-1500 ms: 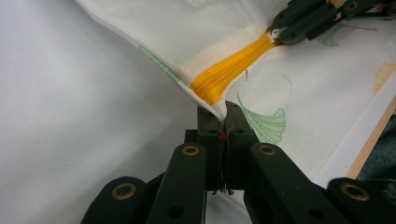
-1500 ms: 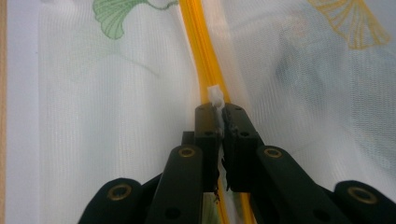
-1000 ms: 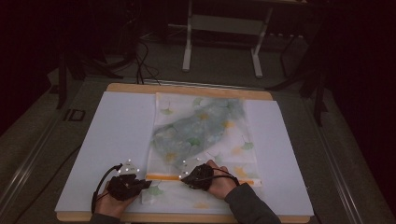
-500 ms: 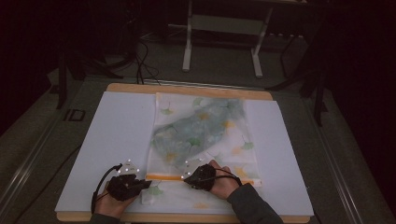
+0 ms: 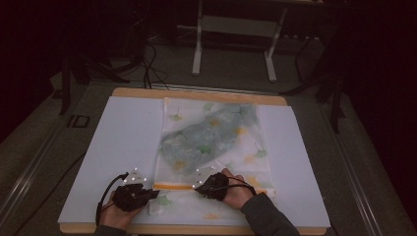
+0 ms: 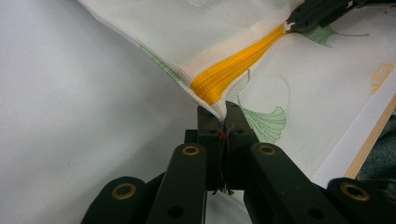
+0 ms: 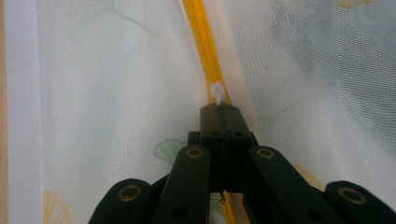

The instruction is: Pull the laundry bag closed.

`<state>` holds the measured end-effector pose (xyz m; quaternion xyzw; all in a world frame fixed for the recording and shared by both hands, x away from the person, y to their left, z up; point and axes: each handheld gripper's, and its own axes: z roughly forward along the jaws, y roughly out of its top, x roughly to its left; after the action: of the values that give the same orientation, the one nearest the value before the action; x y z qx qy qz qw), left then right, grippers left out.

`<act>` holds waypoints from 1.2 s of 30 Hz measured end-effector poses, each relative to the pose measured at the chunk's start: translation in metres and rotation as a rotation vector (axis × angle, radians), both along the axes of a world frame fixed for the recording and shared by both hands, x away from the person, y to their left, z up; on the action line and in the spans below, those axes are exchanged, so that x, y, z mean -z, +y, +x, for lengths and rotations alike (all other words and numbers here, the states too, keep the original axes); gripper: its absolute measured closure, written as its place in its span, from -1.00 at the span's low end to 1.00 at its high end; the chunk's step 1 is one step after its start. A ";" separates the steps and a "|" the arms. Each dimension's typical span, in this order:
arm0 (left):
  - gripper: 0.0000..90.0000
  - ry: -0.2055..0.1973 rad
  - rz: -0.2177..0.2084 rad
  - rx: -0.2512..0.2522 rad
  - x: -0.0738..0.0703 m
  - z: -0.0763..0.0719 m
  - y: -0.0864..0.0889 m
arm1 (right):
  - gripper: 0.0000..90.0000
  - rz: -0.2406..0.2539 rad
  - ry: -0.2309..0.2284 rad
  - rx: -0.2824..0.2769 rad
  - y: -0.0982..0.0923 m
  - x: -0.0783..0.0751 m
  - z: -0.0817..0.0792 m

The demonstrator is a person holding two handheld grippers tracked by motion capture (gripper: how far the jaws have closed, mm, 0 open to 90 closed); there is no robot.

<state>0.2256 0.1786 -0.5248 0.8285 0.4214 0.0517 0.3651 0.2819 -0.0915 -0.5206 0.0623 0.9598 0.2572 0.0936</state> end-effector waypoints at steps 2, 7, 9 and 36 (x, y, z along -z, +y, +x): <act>0.96 0.000 -0.001 -0.001 0.000 0.000 0.000 | 1.00 -0.001 0.000 0.001 0.000 0.000 0.000; 0.96 -0.001 -0.001 0.000 0.000 0.000 0.000 | 1.00 -0.004 -0.002 0.000 0.002 0.000 0.002; 0.96 -0.002 -0.001 -0.001 -0.001 0.000 0.000 | 1.00 0.001 0.001 0.003 0.002 0.001 0.002; 0.96 -0.002 -0.011 0.003 -0.001 0.000 0.002 | 1.00 -0.038 0.014 -0.001 -0.015 -0.003 0.002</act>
<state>0.2256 0.1802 -0.5236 0.8270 0.4202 0.0497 0.3702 0.2838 -0.1070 -0.5176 0.0615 0.9652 0.2385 0.0880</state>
